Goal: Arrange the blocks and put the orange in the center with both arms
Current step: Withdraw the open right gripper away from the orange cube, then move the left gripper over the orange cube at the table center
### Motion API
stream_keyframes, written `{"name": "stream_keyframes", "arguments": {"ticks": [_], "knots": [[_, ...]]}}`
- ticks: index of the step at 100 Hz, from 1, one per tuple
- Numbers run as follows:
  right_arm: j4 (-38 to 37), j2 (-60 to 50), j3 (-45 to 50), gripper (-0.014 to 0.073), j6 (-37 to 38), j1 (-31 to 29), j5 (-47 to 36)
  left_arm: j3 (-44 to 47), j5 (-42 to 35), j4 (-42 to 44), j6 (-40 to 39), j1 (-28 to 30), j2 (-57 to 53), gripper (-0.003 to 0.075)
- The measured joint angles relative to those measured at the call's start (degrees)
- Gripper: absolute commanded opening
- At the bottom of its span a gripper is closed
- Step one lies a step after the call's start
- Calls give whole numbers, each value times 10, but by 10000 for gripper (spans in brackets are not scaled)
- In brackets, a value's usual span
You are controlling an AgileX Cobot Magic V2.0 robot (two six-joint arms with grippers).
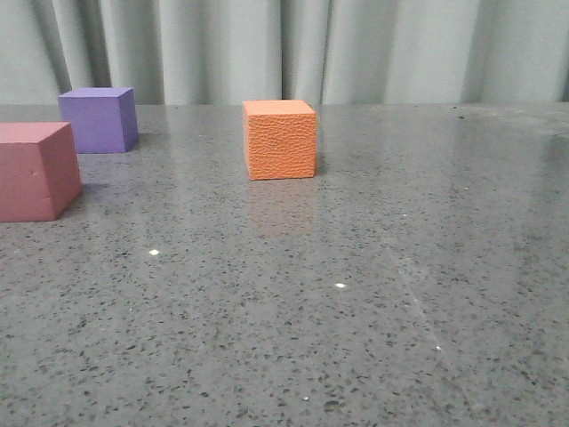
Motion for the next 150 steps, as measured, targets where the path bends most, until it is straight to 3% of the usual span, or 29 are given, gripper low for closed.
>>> {"name": "stream_keyframes", "arguments": {"ticks": [36, 54, 77, 107, 126, 150], "knots": [[-30, -2, 7, -67, 0, 0, 20, 0, 0, 0, 0, 0, 0, -13], [-32, -48, 69, -67, 0, -19, -35, 0, 0, 0, 0, 0, 0, -13], [55, -173, 222, -67, -5, -109, -117, 0, 0, 0, 0, 0, 0, -13], [216, -335, 413, -67, -144, -228, -289, 0, 0, 0, 0, 0, 0, -13], [230, -353, 489, -67, -156, -253, -354, 0, -1, 0, 0, 0, 0, -13], [234, -353, 506, -67, -157, -255, -380, 0, -1, 0, 0, 0, 0, -13]]}}
